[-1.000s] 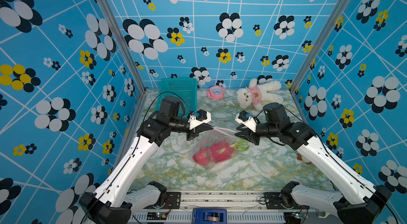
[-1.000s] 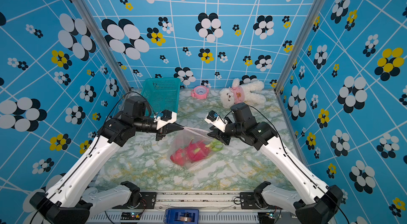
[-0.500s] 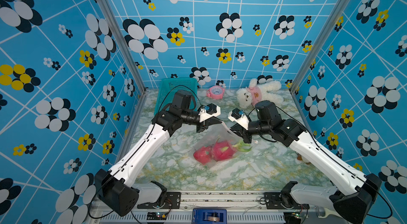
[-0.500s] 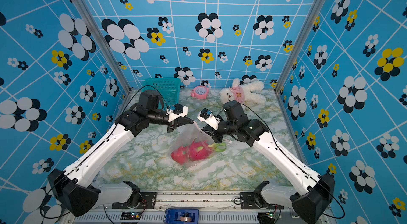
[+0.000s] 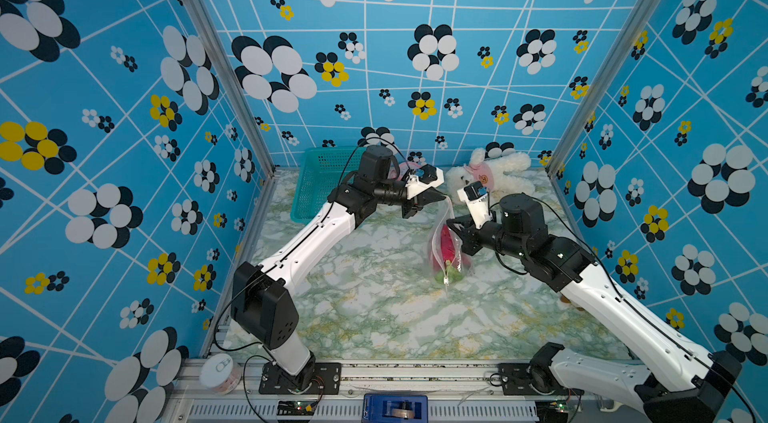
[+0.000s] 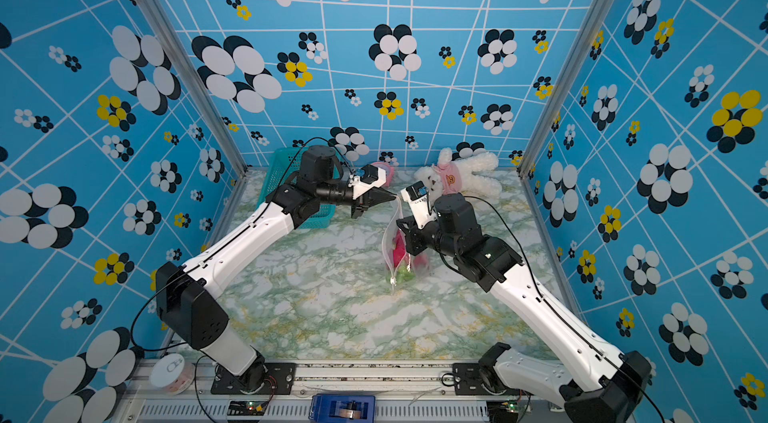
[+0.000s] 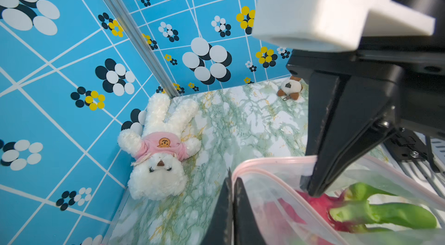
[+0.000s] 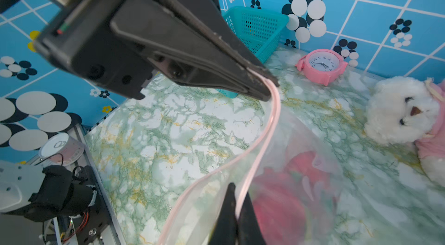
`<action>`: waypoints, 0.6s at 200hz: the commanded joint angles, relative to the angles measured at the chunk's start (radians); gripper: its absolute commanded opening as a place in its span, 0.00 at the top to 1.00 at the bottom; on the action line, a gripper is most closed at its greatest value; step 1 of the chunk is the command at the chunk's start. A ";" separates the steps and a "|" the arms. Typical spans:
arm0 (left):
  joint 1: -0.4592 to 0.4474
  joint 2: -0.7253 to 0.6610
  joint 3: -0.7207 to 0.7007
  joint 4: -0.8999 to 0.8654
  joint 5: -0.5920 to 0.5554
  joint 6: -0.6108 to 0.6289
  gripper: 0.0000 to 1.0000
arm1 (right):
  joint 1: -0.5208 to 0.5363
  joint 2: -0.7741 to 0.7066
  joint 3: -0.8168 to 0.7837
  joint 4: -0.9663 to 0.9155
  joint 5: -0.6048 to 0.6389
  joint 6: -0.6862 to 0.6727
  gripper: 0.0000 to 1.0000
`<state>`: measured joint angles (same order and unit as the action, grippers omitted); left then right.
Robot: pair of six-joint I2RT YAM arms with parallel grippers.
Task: Open the zip-top bag and take out the dragon fruit
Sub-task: Adjust the zipper food storage bag at the center of the board.
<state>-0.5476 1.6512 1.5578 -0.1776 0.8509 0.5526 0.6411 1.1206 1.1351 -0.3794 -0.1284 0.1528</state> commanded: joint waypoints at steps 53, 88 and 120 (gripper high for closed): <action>0.019 -0.287 -0.243 -0.013 -0.341 -0.447 0.29 | 0.008 0.063 -0.072 0.189 0.039 0.214 1.00; -0.040 -0.347 -0.288 -0.155 -0.381 -0.601 0.29 | 0.008 0.071 -0.078 0.213 0.029 0.227 1.00; -0.075 -0.320 -0.313 -0.125 -0.418 -0.679 0.30 | 0.008 0.073 -0.085 0.225 0.027 0.236 1.00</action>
<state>-0.6071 1.2976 1.2835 -0.2642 0.4839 -0.0010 0.6415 1.1893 1.0580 -0.2199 -0.1017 0.3637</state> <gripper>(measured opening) 0.709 0.046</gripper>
